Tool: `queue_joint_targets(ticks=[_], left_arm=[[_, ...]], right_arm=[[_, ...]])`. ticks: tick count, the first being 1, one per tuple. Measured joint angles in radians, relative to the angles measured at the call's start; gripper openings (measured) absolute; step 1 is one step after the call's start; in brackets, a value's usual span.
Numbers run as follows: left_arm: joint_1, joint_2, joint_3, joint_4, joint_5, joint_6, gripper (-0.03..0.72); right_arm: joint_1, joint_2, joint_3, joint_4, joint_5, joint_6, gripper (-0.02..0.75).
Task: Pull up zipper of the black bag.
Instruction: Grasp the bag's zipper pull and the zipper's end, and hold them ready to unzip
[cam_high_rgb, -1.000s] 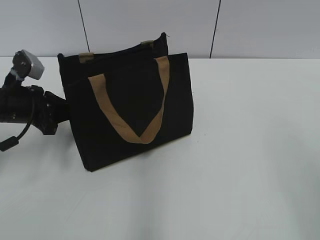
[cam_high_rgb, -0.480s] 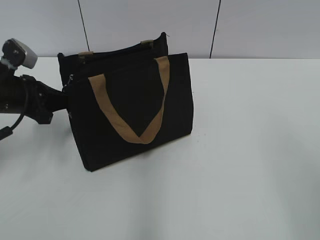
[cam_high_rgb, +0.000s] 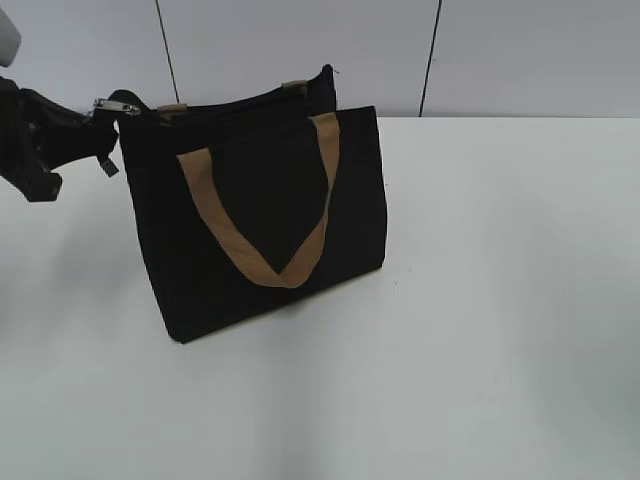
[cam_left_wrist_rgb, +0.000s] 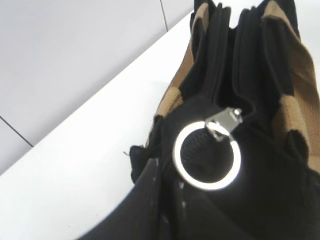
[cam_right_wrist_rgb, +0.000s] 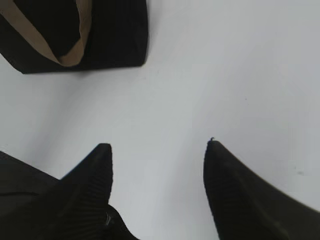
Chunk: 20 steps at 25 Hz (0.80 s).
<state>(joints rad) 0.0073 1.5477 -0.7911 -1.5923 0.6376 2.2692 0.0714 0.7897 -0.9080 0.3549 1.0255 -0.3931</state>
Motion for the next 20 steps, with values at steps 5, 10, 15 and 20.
queue_joint_targets(ticks=[5, 10, 15, 20], left_arm=[[0.0, -0.1, 0.0, 0.033, -0.018, -0.036, 0.005], [0.0, -0.17, 0.0, 0.051, -0.019, -0.053, 0.005], [0.0, -0.207, 0.0, 0.07, -0.017, -0.062, 0.005], [0.0, -0.238, 0.001, 0.078, -0.008, -0.098, 0.005]], right_arm=[[0.0, 0.179, -0.113, 0.115, -0.001, -0.044, 0.442], [0.025, 0.319, -0.203, 0.263, -0.003, -0.114, 0.437], [0.178, 0.476, -0.326, 0.277, -0.009, -0.124, 0.397], [0.342, 0.656, -0.488, 0.28, -0.011, -0.11, 0.39]])
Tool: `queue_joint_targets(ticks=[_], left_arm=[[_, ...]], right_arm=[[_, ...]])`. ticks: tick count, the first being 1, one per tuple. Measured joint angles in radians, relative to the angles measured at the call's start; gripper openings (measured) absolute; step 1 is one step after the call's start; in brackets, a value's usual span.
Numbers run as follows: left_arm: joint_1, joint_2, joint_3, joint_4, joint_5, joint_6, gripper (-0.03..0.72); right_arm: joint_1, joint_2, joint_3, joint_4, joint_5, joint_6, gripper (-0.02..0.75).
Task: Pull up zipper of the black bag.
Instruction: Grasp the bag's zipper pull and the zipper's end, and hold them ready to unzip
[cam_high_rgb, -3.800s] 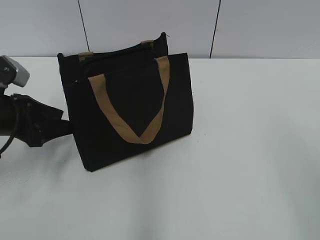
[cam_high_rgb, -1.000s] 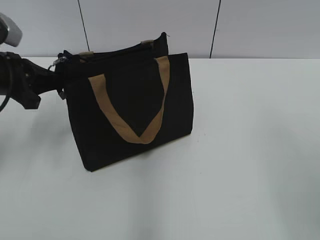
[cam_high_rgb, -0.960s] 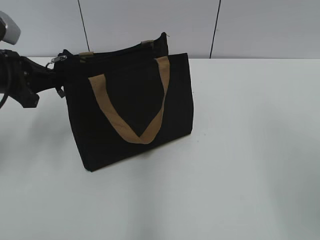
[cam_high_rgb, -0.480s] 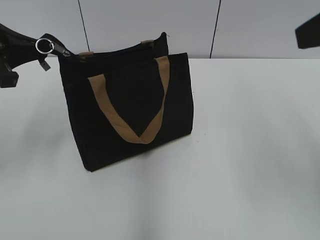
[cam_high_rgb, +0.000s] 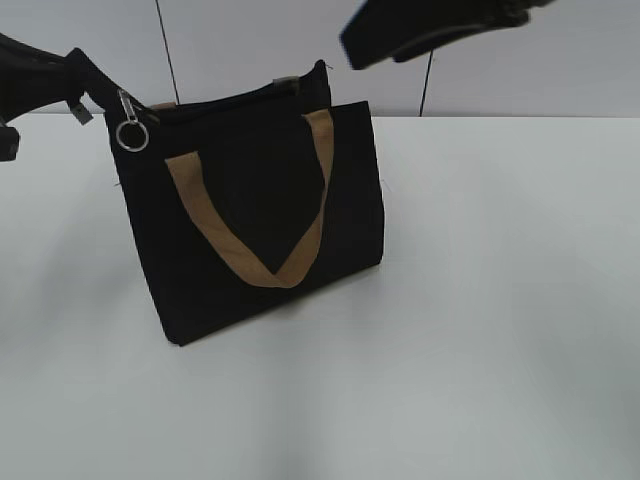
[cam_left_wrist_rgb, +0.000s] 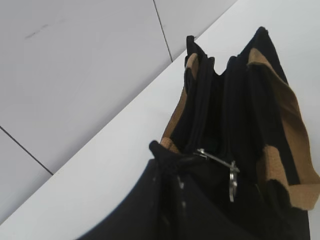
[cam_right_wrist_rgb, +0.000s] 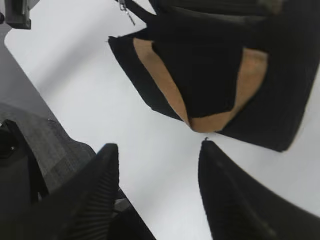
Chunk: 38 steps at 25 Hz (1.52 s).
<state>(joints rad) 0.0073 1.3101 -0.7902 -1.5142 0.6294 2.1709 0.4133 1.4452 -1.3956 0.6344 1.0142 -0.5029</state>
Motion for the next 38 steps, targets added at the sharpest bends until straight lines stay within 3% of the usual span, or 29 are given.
queue_joint_targets(ticks=[9, 20, 32, 38], left_arm=[[0.0, -0.016, 0.0, 0.003, 0.015, -0.01, 0.005], [0.0, -0.016, 0.0, 0.004, 0.017, -0.01, 0.005], [0.0, -0.016, 0.0, 0.004, 0.016, -0.01, 0.005], [0.0, -0.016, 0.0, 0.004, 0.016, -0.011, 0.005]], right_arm=[[0.173, 0.282, -0.308, -0.005, -0.006, -0.091, 0.389], [0.283, 0.455, -0.349, -0.011, -0.139, -0.444, 0.379], [0.299, 0.546, -0.35, 0.0, -0.318, -0.465, 0.374], [0.299, 0.569, -0.35, 0.004, -0.328, -0.464, 0.306]])
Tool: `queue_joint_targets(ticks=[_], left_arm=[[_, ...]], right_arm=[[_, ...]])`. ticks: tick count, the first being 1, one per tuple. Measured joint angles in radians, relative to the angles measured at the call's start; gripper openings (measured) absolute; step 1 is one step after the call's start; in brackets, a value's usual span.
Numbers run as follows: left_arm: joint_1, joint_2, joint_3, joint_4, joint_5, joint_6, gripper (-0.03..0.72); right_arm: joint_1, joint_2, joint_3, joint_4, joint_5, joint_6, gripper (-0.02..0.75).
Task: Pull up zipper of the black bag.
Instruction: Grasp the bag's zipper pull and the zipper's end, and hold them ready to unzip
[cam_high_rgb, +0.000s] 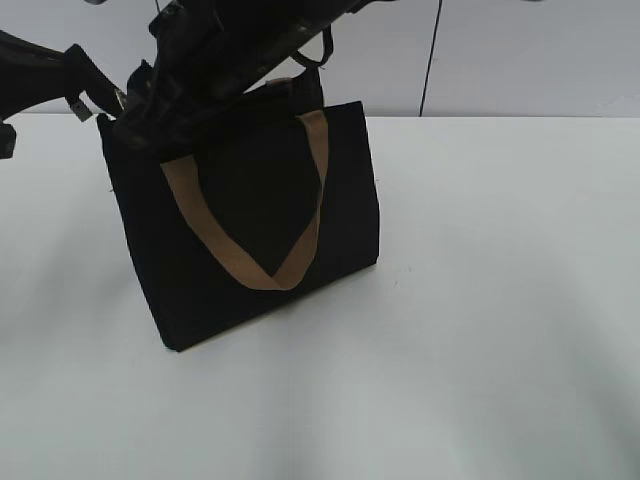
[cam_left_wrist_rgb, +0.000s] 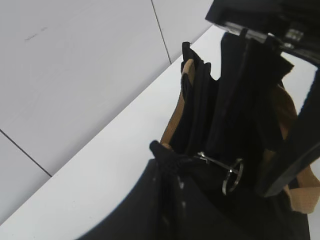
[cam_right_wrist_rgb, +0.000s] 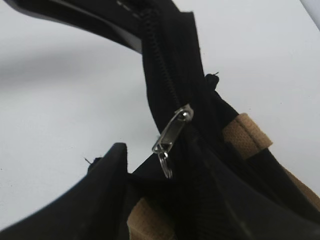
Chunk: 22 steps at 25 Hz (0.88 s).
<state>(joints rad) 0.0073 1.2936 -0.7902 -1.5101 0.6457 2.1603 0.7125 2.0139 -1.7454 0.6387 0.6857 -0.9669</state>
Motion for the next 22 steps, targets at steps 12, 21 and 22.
queue_joint_targets(ticks=[12, 21, 22], left_arm=[[0.0, 0.0, 0.0, 0.001, 0.0, 0.0, 0.005], [0.0, 0.0, 0.0, -0.001, -0.001, 0.0, 0.005], [0.0, 0.0, 0.0, -0.001, -0.001, 0.0, 0.005]], right_arm=[[0.0, 0.034, 0.0, -0.001, -0.03, 0.053, 0.228], [-0.003, 0.019, 0.0, -0.019, -0.005, 0.054, -0.015], [-0.005, 0.013, 0.0, -0.02, 0.007, 0.054, -0.015]])
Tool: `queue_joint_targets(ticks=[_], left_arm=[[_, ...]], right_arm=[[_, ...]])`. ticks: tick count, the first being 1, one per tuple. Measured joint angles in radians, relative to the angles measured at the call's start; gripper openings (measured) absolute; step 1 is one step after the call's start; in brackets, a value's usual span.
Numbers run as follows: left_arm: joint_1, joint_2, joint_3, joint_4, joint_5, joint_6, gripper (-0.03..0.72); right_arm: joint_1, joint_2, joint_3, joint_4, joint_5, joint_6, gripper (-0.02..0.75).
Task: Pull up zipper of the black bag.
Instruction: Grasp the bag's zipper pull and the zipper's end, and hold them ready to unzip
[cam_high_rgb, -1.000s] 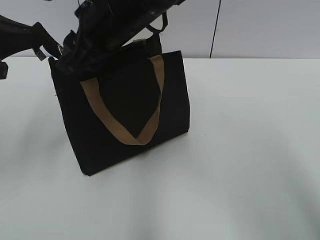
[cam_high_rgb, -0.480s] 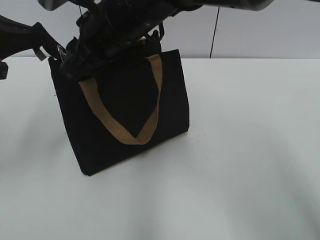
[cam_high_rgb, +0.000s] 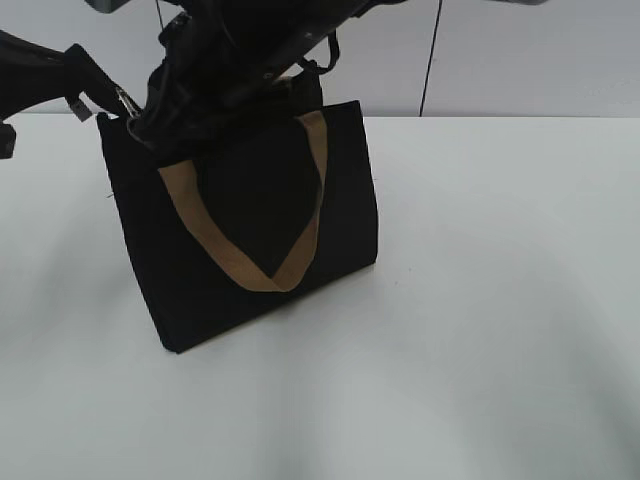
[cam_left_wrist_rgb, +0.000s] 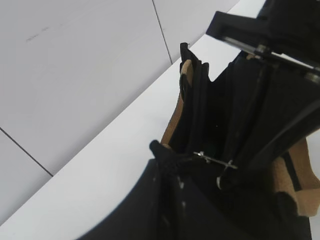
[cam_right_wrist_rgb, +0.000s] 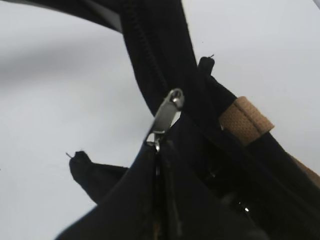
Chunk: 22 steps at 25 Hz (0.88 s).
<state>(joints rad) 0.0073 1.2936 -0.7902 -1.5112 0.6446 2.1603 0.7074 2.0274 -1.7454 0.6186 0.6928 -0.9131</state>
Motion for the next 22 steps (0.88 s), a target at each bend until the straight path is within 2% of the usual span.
queue_joint_targets(ticks=[3, 10, 18, 22], left_arm=[[0.0, 0.0, 0.0, 0.022, 0.0, -0.016, 0.005], [-0.001, 0.034, 0.0, 0.193, -0.01, -0.177, 0.005], [-0.005, 0.052, 0.0, 0.206, -0.012, -0.214, 0.005], [-0.005, 0.052, 0.0, 0.245, -0.02, -0.231, 0.005]], right_arm=[[-0.018, -0.008, 0.0, -0.001, 0.043, 0.007, -0.015], [-0.105, -0.01, -0.003, 0.026, 0.082, 0.048, -0.015], [-0.18, -0.01, -0.003, 0.058, 0.129, 0.049, -0.015], [-0.239, -0.01, -0.003, 0.032, 0.138, 0.05, -0.015]])
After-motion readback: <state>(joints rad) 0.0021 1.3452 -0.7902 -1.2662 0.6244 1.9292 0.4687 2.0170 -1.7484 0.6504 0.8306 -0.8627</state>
